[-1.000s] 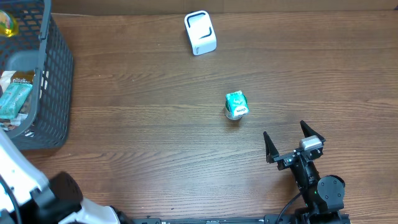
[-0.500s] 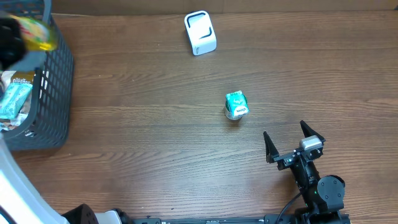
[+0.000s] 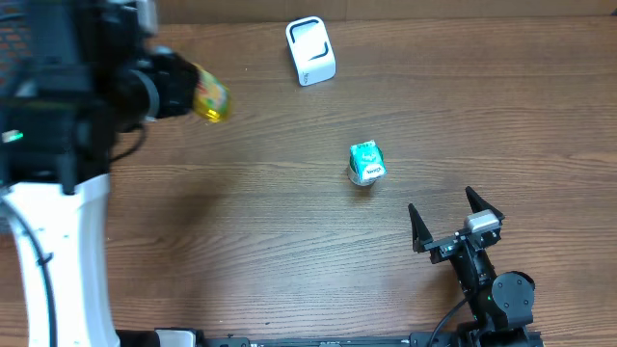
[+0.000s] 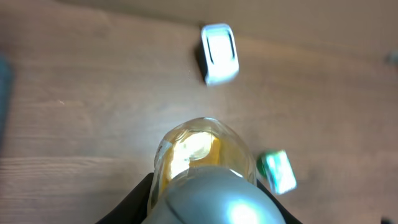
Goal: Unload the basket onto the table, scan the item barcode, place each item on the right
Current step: 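Carry the Vim bottle toward the scanner with the left gripper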
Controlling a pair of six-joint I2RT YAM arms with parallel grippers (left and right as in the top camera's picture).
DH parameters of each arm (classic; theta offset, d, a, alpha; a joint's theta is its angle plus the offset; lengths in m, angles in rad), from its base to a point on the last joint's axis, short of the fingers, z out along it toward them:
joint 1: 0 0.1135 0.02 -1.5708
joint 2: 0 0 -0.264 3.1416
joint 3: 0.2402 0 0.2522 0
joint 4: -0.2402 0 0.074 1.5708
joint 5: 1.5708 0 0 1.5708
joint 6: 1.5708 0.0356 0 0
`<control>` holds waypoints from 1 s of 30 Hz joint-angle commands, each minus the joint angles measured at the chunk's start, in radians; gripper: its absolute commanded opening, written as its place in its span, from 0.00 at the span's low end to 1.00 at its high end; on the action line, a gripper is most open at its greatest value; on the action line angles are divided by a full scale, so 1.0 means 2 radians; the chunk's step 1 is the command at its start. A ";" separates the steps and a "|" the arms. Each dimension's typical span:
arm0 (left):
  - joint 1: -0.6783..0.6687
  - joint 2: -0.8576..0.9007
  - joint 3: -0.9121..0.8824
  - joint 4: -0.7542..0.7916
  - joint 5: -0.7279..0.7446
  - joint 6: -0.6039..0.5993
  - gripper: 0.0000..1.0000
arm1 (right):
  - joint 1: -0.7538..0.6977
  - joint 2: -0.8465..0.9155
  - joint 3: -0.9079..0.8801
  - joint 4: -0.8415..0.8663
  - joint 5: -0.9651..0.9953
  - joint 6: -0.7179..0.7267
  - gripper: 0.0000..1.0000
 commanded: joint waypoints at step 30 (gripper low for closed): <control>-0.349 0.016 -0.407 0.295 -0.314 -0.336 0.10 | 0.001 -0.004 -0.005 0.002 0.006 -0.001 1.00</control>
